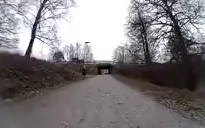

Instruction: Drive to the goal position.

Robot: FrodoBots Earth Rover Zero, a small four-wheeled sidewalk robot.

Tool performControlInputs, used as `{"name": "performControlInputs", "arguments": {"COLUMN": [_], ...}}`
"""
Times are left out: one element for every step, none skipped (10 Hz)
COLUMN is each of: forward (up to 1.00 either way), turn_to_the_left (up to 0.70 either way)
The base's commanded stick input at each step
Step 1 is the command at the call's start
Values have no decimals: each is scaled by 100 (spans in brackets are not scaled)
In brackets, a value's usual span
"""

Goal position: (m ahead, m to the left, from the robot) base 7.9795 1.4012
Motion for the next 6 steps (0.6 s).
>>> {"name": "performControlInputs", "arguments": {"forward": [70,70,70,70,70,70], "turn_to_the_left": [0,0,0,0,0,0]}}
